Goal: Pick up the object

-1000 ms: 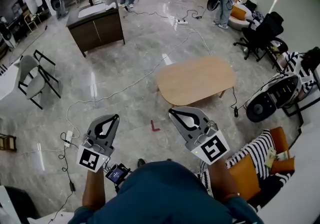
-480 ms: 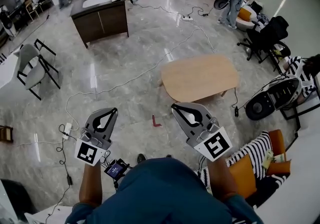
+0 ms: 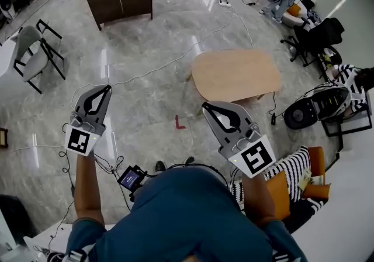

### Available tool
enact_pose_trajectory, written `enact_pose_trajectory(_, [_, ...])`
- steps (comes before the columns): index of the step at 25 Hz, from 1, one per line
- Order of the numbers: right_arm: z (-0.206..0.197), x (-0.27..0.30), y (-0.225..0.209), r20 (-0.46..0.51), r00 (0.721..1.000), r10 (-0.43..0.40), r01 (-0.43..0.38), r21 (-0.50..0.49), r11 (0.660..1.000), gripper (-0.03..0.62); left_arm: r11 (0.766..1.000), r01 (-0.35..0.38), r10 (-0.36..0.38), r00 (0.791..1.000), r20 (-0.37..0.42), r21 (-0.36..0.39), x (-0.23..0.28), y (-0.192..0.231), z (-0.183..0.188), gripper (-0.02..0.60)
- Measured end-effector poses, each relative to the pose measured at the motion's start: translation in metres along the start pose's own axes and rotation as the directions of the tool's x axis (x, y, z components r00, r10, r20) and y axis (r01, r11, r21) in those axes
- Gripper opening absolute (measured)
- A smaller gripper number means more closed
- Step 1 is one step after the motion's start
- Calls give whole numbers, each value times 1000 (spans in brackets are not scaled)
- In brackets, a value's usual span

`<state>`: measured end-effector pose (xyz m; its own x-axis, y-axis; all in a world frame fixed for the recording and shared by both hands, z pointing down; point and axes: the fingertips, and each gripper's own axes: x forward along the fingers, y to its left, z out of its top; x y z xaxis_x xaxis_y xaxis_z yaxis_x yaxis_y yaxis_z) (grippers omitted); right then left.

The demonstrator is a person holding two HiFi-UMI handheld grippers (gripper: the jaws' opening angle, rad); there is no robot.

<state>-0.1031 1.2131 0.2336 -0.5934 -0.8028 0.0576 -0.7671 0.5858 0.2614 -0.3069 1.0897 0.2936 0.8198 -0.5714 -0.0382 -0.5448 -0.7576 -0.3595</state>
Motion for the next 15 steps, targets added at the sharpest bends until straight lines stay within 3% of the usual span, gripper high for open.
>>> enact_pose_trajectory(8, [-24, 1, -53, 25, 999, 28, -29, 29, 999, 15, 998, -40, 42, 998, 45, -58, 44, -12, 21, 3])
enact_pose_trajectory(11, [-37, -3, -83, 39, 999, 31, -32, 23, 999, 15, 997, -45, 51, 995, 89, -59, 68, -25, 36, 3])
enact_pose_trajectory(15, [-53, -3, -117, 46, 998, 47, -47, 5, 999, 15, 997, -66, 69, 995, 77, -43, 98, -35, 40, 3])
